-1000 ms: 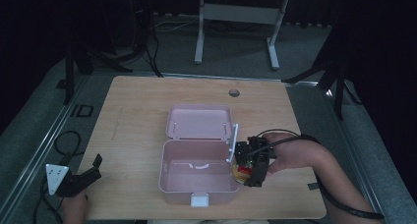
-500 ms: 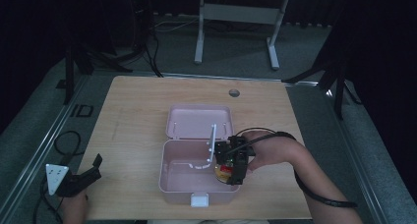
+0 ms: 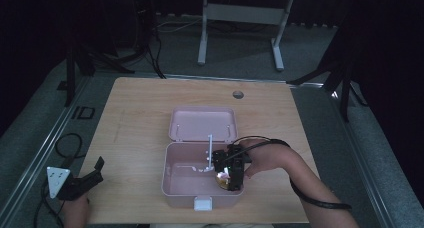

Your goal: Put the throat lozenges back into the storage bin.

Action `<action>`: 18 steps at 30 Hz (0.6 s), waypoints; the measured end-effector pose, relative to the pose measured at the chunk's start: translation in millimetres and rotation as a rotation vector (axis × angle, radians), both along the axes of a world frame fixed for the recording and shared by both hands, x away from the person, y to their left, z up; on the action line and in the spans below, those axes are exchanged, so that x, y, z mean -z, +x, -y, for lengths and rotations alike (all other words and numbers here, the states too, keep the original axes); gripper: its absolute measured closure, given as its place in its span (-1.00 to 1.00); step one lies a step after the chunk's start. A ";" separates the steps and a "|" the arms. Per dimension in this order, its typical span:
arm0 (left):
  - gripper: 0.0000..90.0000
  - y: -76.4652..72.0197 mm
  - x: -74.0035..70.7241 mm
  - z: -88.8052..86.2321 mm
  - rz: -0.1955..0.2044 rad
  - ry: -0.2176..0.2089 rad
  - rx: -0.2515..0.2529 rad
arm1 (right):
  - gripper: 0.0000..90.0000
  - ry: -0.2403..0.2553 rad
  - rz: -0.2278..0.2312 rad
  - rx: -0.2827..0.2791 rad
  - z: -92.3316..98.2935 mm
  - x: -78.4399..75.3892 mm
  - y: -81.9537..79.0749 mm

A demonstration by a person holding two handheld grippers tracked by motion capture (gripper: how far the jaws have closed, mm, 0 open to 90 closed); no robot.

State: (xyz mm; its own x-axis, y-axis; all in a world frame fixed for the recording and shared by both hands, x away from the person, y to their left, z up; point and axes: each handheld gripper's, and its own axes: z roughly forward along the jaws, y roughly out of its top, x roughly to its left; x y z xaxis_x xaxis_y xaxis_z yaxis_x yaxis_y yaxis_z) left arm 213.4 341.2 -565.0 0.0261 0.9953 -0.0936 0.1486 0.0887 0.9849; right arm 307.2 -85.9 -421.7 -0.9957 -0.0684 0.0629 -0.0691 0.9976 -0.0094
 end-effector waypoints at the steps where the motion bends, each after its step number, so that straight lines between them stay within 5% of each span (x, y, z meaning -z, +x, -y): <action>1: -0.99 -0.1 0.0 -0.1 0.001 0.000 0.000 | -0.56 -0.001 -0.002 0.003 -0.5 2.3 0.4; 18: -0.99 0.1 0.0 0.0 -0.001 0.003 0.004 | -0.56 -0.034 -0.017 0.040 -2.6 31.3 3.7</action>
State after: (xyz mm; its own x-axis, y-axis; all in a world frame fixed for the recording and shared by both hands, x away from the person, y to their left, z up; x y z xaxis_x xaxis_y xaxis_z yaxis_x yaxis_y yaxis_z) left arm 213.5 341.2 -565.0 0.0300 0.9954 -0.0906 0.1504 0.0851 0.9850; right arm 310.9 -83.4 -453.1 -0.9963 -0.0265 0.0817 -0.0300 0.9987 -0.0421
